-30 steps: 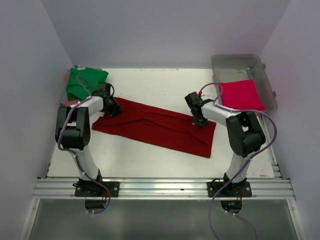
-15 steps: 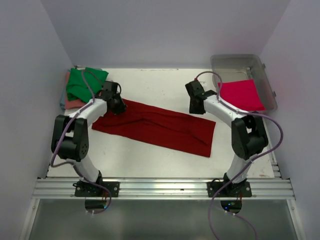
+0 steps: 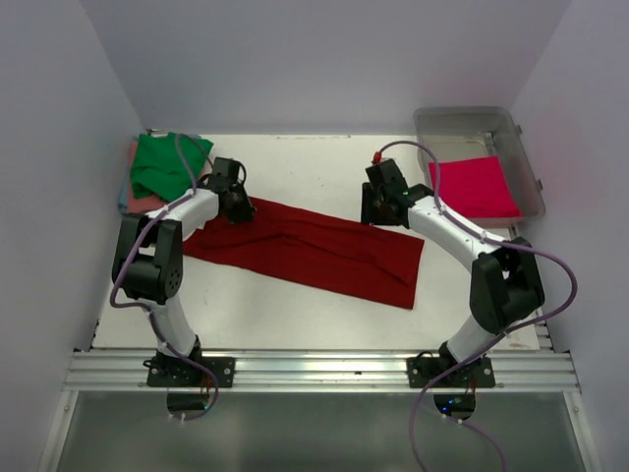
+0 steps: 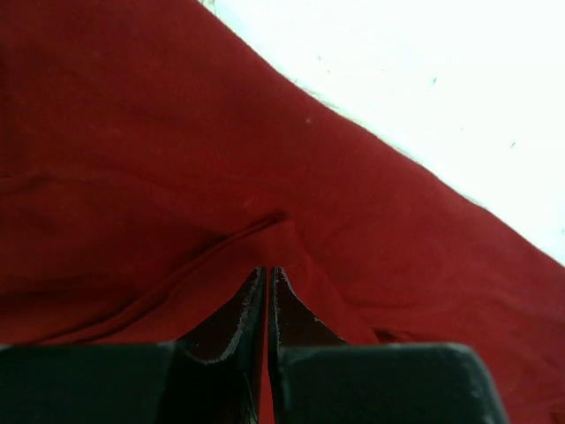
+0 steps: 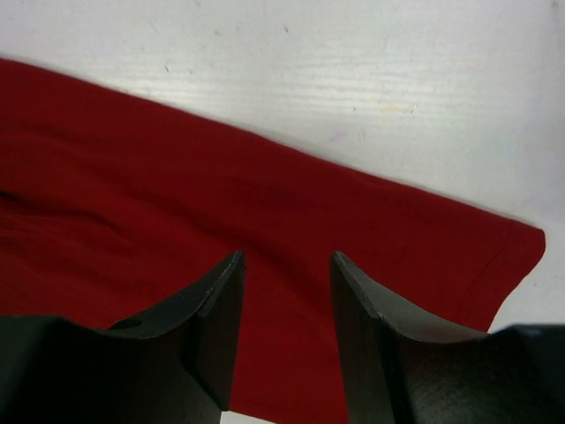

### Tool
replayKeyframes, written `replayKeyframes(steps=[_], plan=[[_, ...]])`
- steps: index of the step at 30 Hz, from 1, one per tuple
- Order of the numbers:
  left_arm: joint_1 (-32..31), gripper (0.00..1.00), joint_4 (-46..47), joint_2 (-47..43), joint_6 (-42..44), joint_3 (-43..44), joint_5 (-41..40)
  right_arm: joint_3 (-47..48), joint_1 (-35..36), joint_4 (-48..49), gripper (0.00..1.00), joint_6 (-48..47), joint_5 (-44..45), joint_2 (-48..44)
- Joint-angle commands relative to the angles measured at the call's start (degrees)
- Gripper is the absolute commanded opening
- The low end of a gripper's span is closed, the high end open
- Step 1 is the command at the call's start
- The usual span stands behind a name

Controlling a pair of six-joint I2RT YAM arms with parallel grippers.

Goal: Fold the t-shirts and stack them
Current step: Fold the tshirt

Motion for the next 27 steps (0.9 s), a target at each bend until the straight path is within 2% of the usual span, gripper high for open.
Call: replayKeyframes(steps=[1, 7, 12, 15, 23, 27], plan=[[0.19, 0.07, 3.97, 0.32, 1.69, 0.64, 1.90, -3.38, 1.09, 2.38, 0.48, 0.67, -1.73, -3.22], [0.19, 0.09, 5.81, 1.81, 1.69, 0.64, 2.70, -6.37, 2.15, 3.43, 0.49, 1.55, -1.55, -3.40], [0.11, 0.21, 7.48, 3.83, 1.60, 0.64, 4.10, -6.90, 2.33, 3.43, 0.50, 1.55, -1.12, -3.22], [0.11, 0.25, 7.05, 4.98, 1.60, 1.25, 3.49, -6.99, 2.42, 3.08, 0.50, 1.37, -0.76, -3.66], [0.11, 0.29, 7.40, 6.74, 1.78, 2.74, 3.83, -7.16, 2.42, 3.17, 0.50, 1.63, -0.24, -3.93], [-0.16, 0.00, 8.01, 5.77, 1.86, 1.96, 3.84, -7.34, 2.33, 2.82, 0.50, 1.73, 0.64, -3.84]])
